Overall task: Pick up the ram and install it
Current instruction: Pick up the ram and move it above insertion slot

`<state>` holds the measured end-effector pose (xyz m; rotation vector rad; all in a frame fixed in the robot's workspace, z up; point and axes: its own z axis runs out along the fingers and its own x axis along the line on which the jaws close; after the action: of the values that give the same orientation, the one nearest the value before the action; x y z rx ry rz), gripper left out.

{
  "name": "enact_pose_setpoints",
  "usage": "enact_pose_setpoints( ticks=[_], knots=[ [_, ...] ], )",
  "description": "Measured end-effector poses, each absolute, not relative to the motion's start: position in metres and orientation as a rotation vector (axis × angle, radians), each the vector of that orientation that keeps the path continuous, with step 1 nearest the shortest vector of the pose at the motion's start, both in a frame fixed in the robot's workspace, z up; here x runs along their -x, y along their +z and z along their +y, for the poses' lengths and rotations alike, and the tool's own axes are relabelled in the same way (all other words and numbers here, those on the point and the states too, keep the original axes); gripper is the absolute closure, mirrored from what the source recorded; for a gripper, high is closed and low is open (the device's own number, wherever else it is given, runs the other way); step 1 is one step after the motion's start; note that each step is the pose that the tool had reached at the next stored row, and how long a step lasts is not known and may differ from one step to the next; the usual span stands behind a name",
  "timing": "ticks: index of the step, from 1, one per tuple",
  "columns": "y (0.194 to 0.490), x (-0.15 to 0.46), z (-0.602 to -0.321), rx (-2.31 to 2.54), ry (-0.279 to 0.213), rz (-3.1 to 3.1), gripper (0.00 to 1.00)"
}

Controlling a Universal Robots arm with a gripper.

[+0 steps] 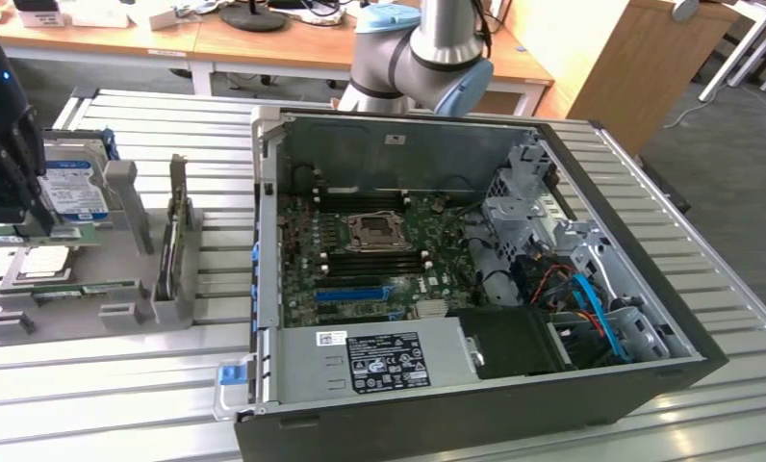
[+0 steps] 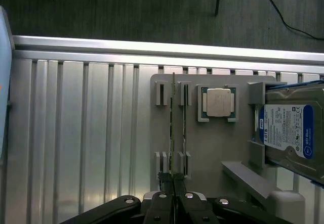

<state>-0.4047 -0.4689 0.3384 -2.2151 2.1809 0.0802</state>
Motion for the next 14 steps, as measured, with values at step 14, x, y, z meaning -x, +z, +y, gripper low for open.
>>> enact_pose_setpoints(
  ticks=[14],
  knots=[
    [0.369,0.404,-0.469,2.215,0.08,2.181,0.88]
  ],
)
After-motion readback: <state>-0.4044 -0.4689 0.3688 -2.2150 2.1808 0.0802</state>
